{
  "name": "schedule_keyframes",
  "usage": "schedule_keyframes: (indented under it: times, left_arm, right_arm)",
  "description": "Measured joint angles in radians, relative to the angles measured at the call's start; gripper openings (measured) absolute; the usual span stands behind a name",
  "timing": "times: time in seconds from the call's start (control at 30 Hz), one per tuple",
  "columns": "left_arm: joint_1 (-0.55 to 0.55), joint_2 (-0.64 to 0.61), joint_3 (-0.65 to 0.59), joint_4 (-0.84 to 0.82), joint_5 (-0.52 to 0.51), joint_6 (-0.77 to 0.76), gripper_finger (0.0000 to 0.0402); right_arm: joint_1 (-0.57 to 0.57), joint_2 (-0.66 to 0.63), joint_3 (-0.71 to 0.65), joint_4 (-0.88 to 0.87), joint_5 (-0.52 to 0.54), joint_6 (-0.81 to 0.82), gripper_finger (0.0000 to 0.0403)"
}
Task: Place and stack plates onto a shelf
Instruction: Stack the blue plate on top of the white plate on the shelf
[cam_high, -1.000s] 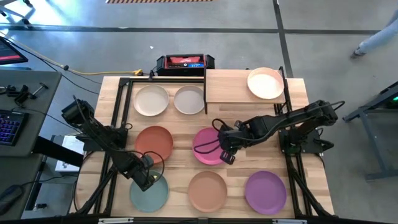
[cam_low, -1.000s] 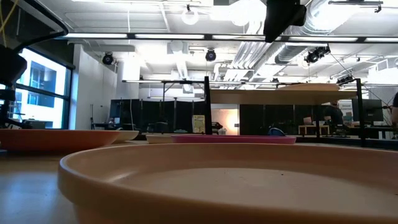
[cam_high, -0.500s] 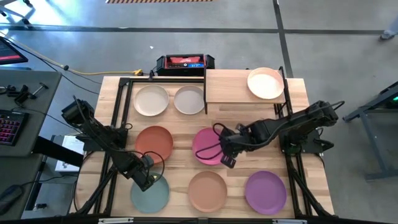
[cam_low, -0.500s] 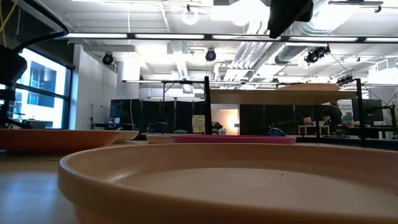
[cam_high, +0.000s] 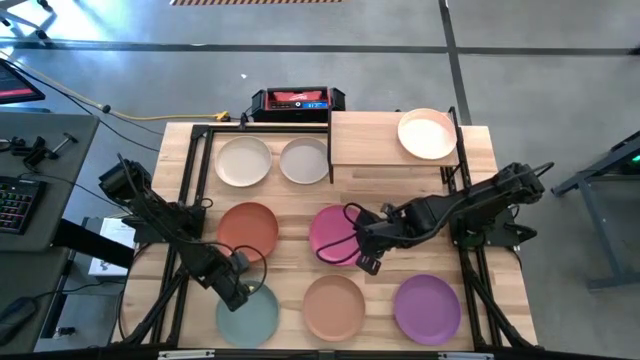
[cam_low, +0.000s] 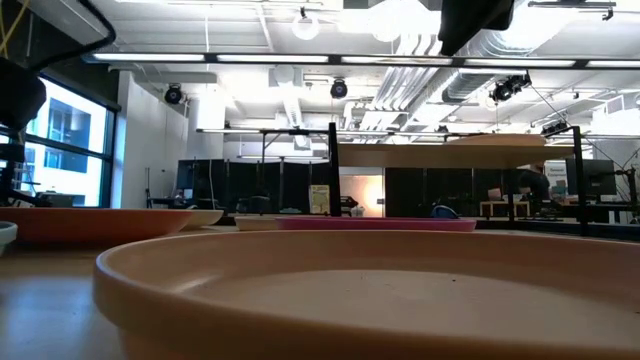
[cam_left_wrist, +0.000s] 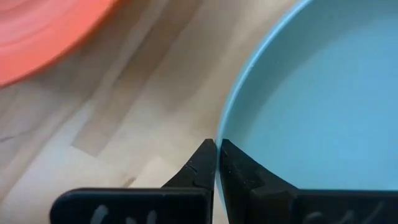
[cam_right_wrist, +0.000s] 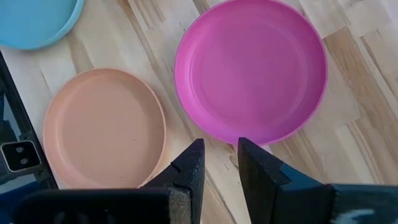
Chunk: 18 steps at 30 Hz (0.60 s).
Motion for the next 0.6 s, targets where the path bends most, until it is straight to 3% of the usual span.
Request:
schedule_keyframes:
  times: [0.2,0.6]
  left_arm:
    - [0.0,-0.01,0.063,-0.02,0.0,0.026,0.0001]
    - [0.024,-0.064,0.217,-0.233,-0.095,0.029,0.0001]
  right_arm:
    - [0.016,0.0,0.0,0.0,-0.001,0.043,0.0075]
    - [0.022,0.0,0.0,0.046,-0.001,0.165,0.0075]
